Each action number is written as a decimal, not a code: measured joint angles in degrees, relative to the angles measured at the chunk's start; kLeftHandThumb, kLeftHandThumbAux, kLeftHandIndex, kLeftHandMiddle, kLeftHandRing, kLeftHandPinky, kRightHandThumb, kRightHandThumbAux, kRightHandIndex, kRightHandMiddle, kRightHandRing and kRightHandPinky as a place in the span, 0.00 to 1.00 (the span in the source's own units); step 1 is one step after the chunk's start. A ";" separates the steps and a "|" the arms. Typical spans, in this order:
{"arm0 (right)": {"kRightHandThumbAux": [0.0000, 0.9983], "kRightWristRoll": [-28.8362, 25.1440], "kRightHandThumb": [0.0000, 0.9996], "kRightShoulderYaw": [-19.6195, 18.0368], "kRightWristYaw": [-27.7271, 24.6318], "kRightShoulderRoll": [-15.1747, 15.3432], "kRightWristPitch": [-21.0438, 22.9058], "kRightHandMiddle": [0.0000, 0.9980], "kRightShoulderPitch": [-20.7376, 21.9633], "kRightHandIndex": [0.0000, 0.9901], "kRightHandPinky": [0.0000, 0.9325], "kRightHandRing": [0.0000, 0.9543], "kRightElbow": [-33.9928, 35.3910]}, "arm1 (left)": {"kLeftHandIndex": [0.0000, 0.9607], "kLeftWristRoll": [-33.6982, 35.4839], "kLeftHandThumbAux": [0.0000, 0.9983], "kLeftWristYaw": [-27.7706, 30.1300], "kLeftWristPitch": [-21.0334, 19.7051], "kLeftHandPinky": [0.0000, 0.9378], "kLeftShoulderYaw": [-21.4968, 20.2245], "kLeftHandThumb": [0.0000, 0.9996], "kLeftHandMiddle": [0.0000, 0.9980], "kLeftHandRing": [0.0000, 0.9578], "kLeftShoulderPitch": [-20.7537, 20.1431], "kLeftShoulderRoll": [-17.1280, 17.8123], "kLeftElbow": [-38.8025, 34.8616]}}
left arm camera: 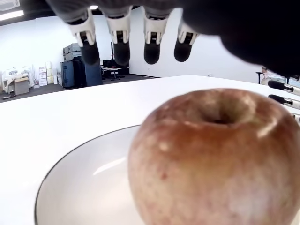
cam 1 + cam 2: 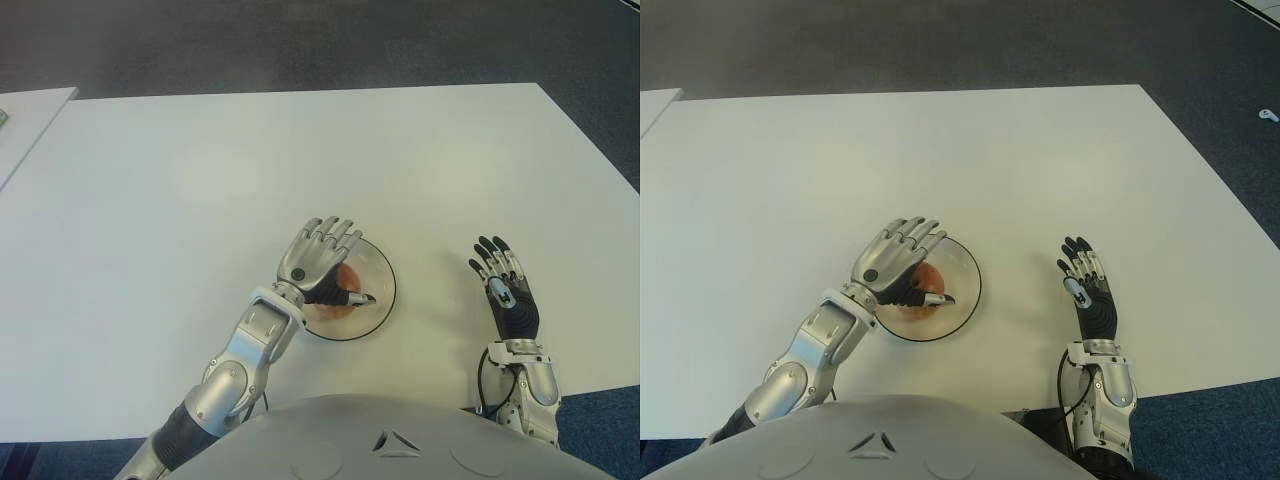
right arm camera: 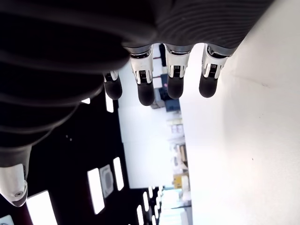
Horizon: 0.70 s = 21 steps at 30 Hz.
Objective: Put the apples into the plate.
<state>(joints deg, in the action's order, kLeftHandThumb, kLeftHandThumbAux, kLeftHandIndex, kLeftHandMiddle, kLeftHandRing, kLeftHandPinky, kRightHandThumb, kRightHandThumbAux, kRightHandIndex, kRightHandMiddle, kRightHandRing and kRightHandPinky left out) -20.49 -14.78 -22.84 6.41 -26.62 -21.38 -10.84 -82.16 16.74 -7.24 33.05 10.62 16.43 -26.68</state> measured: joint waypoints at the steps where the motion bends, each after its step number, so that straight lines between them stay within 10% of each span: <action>1: 0.52 0.01 0.18 0.01 0.00 0.00 -0.02 0.12 0.01 0.03 0.00 0.06 -0.01 | 0.00 0.00 0.16 0.00 -0.05 0.00 -0.13 0.03 0.00 0.00 0.06 -0.07 0.00; 13: 0.52 0.74 0.17 0.23 0.31 -0.01 -0.94 0.12 0.16 0.03 0.00 0.06 -0.36 | 0.00 -0.02 0.18 -0.87 -0.91 0.00 -0.87 0.05 0.00 0.00 1.26 -1.11 0.00; 21: 0.52 0.97 0.17 0.31 0.88 -0.18 -1.05 0.13 0.25 0.04 0.00 0.06 -0.37 | 0.00 4.39 0.23 -13.54 -1.77 0.00 -4.39 0.08 0.00 0.00 5.72 -2.61 2.72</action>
<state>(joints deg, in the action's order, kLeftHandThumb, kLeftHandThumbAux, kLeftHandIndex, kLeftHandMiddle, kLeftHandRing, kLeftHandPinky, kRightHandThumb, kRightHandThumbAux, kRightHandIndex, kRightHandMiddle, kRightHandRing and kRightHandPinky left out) -19.52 -14.47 -21.96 6.22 -27.67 -21.12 -11.21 -77.76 3.20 -9.01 28.66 16.34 13.82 -23.97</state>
